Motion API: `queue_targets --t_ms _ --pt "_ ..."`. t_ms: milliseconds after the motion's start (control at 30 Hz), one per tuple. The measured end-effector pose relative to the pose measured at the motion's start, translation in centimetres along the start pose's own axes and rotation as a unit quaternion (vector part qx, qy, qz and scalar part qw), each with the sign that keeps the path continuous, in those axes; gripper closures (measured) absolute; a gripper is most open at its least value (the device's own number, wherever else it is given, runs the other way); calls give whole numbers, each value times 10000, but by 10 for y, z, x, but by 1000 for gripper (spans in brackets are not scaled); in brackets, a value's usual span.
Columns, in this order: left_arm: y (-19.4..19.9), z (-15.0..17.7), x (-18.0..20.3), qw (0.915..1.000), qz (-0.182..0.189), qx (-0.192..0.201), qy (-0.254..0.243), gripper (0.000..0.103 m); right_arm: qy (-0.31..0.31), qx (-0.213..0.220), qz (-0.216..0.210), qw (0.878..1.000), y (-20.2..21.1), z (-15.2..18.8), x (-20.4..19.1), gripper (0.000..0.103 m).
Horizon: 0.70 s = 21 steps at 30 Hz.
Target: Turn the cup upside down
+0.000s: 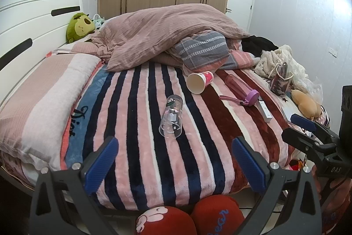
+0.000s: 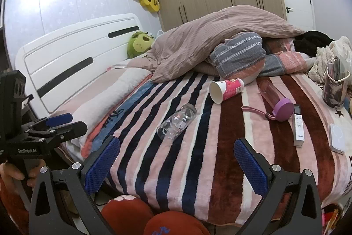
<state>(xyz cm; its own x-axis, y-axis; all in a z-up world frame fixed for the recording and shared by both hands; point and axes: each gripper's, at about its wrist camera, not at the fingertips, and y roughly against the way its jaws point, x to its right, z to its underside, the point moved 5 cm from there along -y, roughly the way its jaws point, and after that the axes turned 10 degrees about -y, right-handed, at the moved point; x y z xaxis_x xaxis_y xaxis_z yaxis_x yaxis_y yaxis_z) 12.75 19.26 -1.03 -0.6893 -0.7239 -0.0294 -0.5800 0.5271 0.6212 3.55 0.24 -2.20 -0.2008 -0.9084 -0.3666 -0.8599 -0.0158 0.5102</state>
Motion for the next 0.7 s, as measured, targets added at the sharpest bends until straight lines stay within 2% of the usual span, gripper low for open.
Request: queue_targets --t_ms 700 --pt "-1 -1 2 10000 -18 -16 -26 1 -40 2 2 10000 7 2 -1 0"
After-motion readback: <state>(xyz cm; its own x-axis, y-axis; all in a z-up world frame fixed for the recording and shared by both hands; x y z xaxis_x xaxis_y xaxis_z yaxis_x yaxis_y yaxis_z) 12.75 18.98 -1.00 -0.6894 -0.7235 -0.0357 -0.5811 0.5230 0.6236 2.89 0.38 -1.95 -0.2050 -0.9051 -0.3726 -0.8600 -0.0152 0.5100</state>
